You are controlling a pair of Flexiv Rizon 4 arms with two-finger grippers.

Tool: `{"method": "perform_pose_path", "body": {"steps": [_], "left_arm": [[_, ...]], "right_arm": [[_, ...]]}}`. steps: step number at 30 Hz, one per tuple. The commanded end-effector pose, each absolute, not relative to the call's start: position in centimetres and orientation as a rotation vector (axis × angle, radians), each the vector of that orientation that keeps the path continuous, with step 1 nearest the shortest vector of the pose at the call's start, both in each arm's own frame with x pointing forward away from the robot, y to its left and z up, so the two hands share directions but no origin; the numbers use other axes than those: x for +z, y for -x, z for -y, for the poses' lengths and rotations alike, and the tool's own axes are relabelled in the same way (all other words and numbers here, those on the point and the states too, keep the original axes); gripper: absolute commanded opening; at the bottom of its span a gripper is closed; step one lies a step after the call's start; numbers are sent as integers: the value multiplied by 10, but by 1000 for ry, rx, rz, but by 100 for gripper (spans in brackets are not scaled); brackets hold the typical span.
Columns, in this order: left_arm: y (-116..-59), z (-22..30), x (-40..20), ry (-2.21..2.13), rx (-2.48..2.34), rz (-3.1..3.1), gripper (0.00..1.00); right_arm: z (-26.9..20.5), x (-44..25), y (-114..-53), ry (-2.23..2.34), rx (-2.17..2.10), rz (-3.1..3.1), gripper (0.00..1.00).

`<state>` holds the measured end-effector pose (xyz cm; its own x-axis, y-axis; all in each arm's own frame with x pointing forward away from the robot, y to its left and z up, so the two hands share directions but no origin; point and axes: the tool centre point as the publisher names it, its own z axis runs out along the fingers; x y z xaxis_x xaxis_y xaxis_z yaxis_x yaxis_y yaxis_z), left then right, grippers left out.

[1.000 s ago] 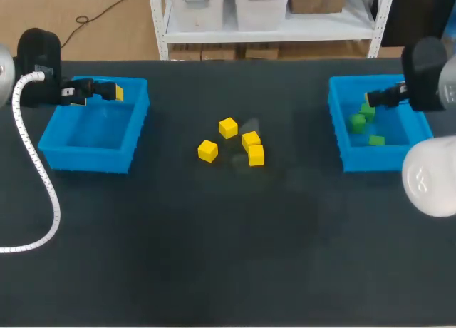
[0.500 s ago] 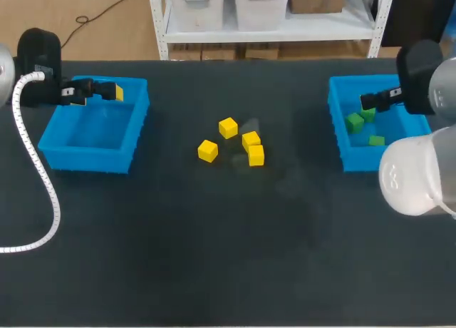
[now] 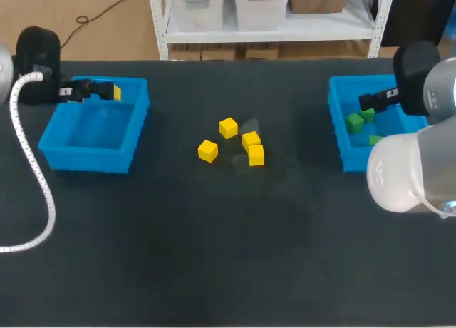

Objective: Put the green cubes in the right bin and the yellow cubes in the left bin.

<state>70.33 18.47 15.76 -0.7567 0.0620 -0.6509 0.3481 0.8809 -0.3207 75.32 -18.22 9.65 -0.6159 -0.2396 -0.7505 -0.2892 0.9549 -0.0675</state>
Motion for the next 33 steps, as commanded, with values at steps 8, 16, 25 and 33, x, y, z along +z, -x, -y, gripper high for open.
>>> {"method": "perform_pose_path", "body": {"steps": [8, 16, 25, 33], "left_arm": [[-752, -113, 180, -458, -516, -2550, 100], [-753, -56, 158, -609, -496, -2664, 100], [-742, -35, 103, -616, -430, -2736, 100], [-734, -22, 71, -628, -402, -2775, 100]], "right_arm": [[183, 97, -753, 370, 77, -2260, 100], [183, 97, -753, 370, 77, -2260, 100], [183, 97, -753, 370, 77, -2260, 100], [183, 97, -753, 370, 77, -2260, 100]]}}
